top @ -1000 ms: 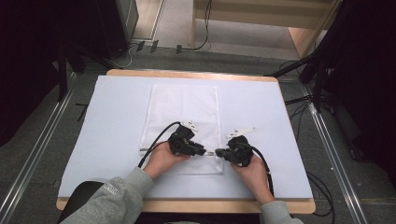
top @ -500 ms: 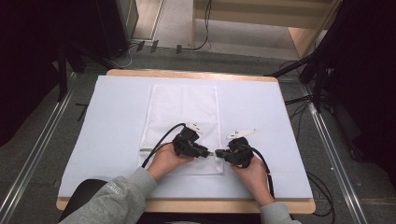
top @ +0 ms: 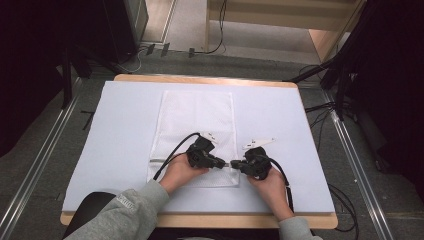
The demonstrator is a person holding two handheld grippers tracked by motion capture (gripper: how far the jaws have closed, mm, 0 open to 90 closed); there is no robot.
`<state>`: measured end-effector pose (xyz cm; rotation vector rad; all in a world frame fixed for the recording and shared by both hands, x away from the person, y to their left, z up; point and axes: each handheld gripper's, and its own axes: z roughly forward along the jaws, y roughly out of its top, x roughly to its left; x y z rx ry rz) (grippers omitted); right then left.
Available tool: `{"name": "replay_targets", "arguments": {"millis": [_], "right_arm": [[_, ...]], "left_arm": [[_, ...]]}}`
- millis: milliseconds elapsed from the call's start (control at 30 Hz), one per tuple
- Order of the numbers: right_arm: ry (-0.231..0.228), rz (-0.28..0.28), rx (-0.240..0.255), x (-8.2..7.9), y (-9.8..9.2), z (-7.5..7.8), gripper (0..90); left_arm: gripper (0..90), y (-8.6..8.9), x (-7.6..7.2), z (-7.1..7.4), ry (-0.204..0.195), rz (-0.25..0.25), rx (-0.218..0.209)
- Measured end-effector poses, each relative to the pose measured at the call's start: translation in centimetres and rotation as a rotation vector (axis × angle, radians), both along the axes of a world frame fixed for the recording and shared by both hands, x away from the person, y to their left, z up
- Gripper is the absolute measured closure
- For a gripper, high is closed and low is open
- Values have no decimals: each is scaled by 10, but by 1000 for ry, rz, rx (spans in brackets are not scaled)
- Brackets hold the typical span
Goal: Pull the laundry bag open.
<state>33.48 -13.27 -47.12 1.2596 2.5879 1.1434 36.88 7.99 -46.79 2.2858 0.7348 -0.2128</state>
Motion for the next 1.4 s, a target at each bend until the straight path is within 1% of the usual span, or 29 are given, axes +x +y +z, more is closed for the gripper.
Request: {"name": "replay_targets", "arguments": {"millis": [67, 200, 233, 300, 333, 367, 433, 567, 633, 700, 867, 900, 933, 1000, 1100, 1167, 1200, 1233, 1267, 1300, 1333, 1367, 1400], "right_arm": [[-1, -1, -5, 0, 0, 0, 900], [-9, 8, 2, 0, 2, 0, 895], [-12, 10, -6, 0, 2, 0, 896], [-39, 21, -26, -2, 5, 0, 900], [-53, 28, -38, -3, 5, 0, 900], [-64, 29, -48, -4, 6, 0, 900], [-83, 39, -63, -5, 7, 1, 900], [-106, 49, -66, -6, 8, 0, 900], [-101, 45, -63, -6, 7, 0, 900], [-102, 49, -55, -6, 7, -1, 900], [-100, 52, -38, -5, 5, -2, 900], [-92, 45, -33, -6, 4, -3, 900], [-92, 44, -30, -5, 4, -3, 900], [-93, 49, -28, -5, 4, -3, 900], [-88, 53, -19, -4, 2, -4, 900], [-86, 57, -13, -3, 2, -4, 900], [-87, 59, -11, -3, 1, -4, 900], [-85, 60, -9, -3, 1, -4, 900], [-82, 61, -5, -2, 1, -4, 900], [-77, 60, -3, -2, 0, -4, 900], [-72, 57, -1, -2, 0, -4, 900], [-70, 57, -1, -2, 0, -4, 900], [-71, 60, 2, -2, 0, -4, 900]], "left_arm": [[864, 0, 1, 0, 11, 5, -5], [868, -1, 0, 0, 3, 10, -5], [872, -1, 0, 0, 5, 12, -5], [880, 0, 2, -1, 31, 18, -15], [881, 1, 4, -1, 55, 24, -21], [882, 2, 6, -1, 90, 30, -30], [883, 5, 10, -2, 123, 38, -47], [883, 5, 11, 0, 143, 32, -41], [883, 6, 13, 0, 160, 28, -39], [883, 8, 15, -1, 183, 33, -49], [884, 12, 18, 0, 206, 31, -44], [884, 14, 18, 0, 206, 38, -40], [884, 16, 20, 0, 213, 37, -36], [884, 21, 22, 2, 235, 33, -46], [883, 27, 23, 3, 248, 34, -44], [883, 30, 23, 3, 251, 30, -39], [883, 30, 23, 4, 244, 33, -32], [883, 32, 23, 4, 253, 28, -42], [883, 33, 23, 4, 250, 33, -31], [883, 35, 23, 4, 254, 36, -35], [883, 38, 24, 4, 275, 33, -40], [883, 41, 24, 4, 272, 44, -41], [883, 44, 25, 5, 278, 47, -35]]}}
